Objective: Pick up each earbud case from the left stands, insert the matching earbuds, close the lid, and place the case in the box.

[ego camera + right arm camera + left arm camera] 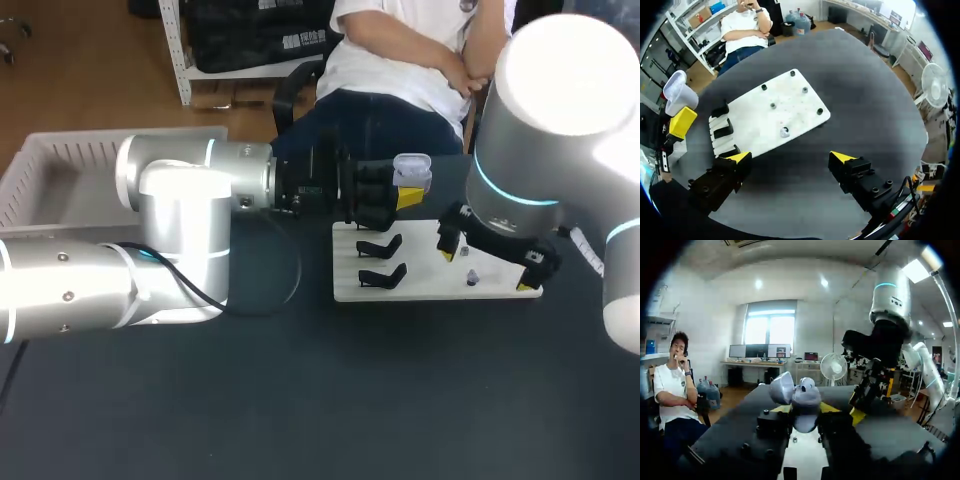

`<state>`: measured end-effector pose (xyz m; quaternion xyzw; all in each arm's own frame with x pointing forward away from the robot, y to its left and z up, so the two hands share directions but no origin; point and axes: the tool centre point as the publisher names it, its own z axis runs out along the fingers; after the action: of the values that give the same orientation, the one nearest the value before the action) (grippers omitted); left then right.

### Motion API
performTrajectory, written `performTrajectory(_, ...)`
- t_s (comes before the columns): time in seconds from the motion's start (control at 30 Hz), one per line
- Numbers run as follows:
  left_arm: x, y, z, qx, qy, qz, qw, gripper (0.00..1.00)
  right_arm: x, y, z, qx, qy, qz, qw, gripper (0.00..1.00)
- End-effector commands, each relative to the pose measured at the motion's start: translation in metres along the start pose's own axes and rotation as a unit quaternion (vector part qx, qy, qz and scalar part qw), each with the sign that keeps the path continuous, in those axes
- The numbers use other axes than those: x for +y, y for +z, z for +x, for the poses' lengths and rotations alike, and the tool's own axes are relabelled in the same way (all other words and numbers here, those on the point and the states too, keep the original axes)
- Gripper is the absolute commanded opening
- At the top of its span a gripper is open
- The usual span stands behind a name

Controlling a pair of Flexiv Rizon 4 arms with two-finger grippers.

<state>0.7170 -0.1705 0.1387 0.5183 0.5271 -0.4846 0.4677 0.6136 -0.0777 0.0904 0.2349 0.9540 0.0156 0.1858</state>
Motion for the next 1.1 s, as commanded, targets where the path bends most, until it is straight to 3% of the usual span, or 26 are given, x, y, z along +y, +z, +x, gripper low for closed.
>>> performTrajectory(0.03,-0.002,0.0,0.001,-0.002,0.002,-0.003,1.0,0.0,0.001,0.021,0.001,0.008,-0.016,-0.017,1.0,1.0)
performTrajectory(0.27,-0.002,0.0,0.001,-0.002,0.002,-0.003,1.0,0.0,-0.002,0.044,0.003,0.01,-0.037,-0.008,0.999,1.0)
performTrajectory(0.33,-0.002,0.0,0.001,-0.002,0.002,-0.003,1.0,0.0,-0.003,0.048,0.002,0.013,-0.034,-0.009,0.999,0.75)
performTrajectory(0.37,-0.002,0.0,0.001,-0.002,0.002,-0.003,1.0,0.0,-0.003,0.049,0.001,0.014,-0.035,-0.014,0.999,0.68)
performTrajectory(0.47,-0.002,0.0,0.001,-0.002,0.002,-0.003,1.0,0.0,-0.002,0.052,0.0,0.014,-0.036,-0.021,0.999,0.82)
performTrajectory(0.6,-0.002,0.0,0.001,-0.002,0.002,-0.003,1.0,0.0,0.0,0.056,-0.002,0.013,-0.032,-0.025,0.999,0.78)
performTrajectory(0.7,-0.002,0.0,0.001,-0.002,0.002,-0.003,1.0,0.0,0.002,0.058,-0.003,0.01,-0.038,-0.032,0.999,0.93)
performTrajectory(0.73,-0.002,0.0,0.001,-0.002,0.002,-0.003,1.0,0.0,0.003,0.059,-0.004,0.01,-0.038,-0.033,0.999,0.87)
performTrajectory(0.87,-0.002,0.0,0.001,-0.002,0.002,-0.003,1.0,0.0,0.005,0.064,-0.006,0.009,-0.034,-0.037,0.999,0.76)
performTrajectory(0.93,-0.002,0.0,0.001,-0.002,0.002,-0.003,1.0,0.0,0.006,0.066,-0.006,0.012,-0.029,-0.04,0.999,0.77)
performTrajectory(1.0,-0.002,0.0,0.001,-0.002,0.002,-0.003,1.0,0.0,0.007,0.068,-0.005,0.012,-0.028,-0.042,0.999,0.68)
performTrajectory(1.1,-0.002,0.0,0.001,-0.002,0.002,-0.003,1.0,0.0,0.007,0.071,-0.004,0.012,-0.025,-0.043,0.999,0.69)
